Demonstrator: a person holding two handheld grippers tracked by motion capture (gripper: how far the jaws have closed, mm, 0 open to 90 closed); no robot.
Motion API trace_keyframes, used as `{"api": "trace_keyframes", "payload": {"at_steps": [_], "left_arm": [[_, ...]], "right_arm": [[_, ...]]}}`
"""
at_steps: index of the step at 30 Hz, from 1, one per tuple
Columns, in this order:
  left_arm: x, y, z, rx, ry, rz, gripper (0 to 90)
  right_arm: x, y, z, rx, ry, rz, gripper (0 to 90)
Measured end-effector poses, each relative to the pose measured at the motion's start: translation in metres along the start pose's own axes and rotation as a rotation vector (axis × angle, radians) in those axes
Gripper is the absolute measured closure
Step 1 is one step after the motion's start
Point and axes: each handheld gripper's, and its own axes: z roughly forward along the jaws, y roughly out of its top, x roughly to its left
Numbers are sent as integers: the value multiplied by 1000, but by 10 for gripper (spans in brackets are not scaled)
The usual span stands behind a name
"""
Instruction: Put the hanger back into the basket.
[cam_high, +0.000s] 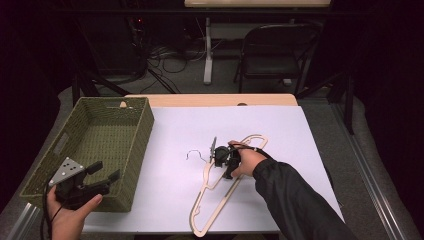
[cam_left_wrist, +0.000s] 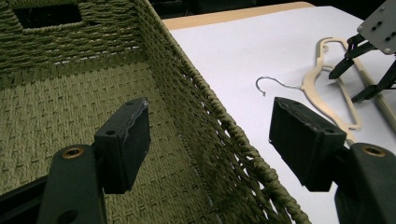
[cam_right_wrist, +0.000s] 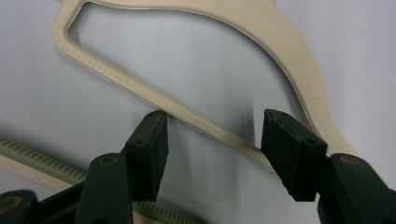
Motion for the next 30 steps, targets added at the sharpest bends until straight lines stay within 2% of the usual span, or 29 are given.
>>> {"api": "trace_keyframes", "payload": {"at_steps": [10,13,15,19,21,25,27,30], "left_arm": [[1,-1,1,5,0,0,293],[1,-1,1,6,3,-2,293],[1,-1,2,7,1,-3,293],[0,-1,3,9,0,-1,294],[0,-1,2,8,-1,1,294],[0,-1,1,4,1,0,294],[1,-1,1,4,2,0,294],[1,-1,0,2,3,0,295]], "right_arm": [[-5,-1,1,-9,42,5,419],[-6,-1,0,6,50,4,422],[-6,-2,1,-13,46,5,429],[-6,-3,0,-18,67,17,505],[-4,-1,0,0,73,41,569],[-1,-1,-1,11,82,52,637],[1,0,-2,29,88,49,681],[7,2,-3,67,122,54,758]]}}
